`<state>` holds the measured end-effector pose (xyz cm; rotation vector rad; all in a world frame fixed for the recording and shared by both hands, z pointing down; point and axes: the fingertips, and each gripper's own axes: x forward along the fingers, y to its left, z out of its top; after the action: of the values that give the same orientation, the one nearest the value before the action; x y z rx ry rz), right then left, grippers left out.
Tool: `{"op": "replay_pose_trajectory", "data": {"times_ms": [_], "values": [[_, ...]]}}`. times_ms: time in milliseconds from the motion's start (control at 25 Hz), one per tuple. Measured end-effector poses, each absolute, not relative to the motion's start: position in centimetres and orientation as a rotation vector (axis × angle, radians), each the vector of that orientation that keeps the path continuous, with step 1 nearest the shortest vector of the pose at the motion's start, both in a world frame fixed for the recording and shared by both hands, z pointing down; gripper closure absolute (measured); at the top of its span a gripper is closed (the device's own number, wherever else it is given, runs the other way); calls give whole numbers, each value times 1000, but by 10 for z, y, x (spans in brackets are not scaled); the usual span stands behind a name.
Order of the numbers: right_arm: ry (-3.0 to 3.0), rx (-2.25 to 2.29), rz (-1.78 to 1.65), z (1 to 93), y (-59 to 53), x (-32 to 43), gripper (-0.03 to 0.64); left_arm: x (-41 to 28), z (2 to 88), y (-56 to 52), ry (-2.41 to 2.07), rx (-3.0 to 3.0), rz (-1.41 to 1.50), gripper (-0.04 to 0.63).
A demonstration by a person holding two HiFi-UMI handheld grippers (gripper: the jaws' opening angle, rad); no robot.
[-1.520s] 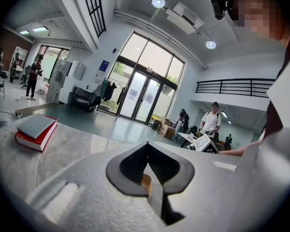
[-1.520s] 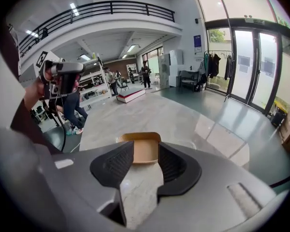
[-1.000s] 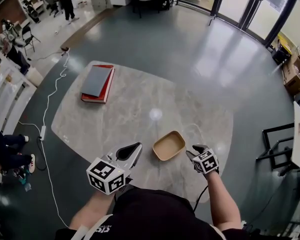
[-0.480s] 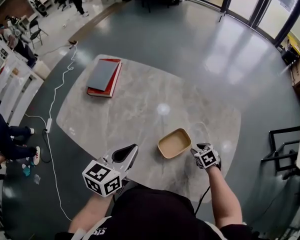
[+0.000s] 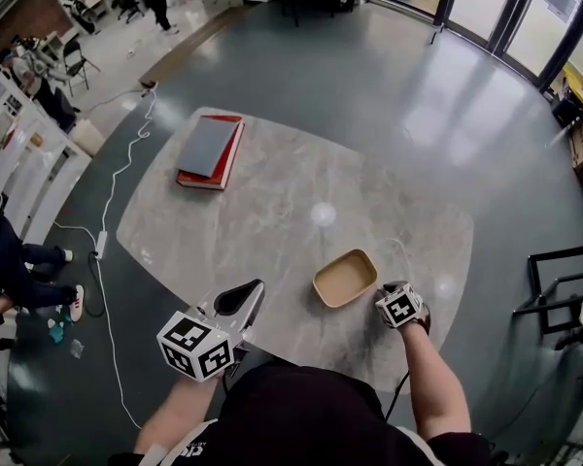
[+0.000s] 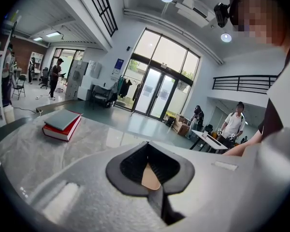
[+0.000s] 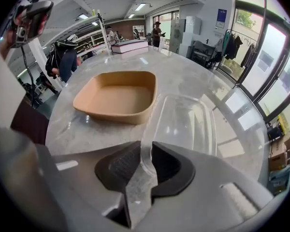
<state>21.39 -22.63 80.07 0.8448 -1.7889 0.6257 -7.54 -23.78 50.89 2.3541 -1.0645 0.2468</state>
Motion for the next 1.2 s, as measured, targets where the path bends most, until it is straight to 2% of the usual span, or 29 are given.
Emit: {"op": "replay_pose_trajectory", "data": {"times_ms": [520, 1200], "values": [[-1824, 1016, 642, 760, -215, 225, 551, -58, 496, -237, -982, 2420, 198, 591], [-2132, 1196, 440, 578, -211, 211, 551, -35, 468, -263, -911, 2522, 146, 591]]}}
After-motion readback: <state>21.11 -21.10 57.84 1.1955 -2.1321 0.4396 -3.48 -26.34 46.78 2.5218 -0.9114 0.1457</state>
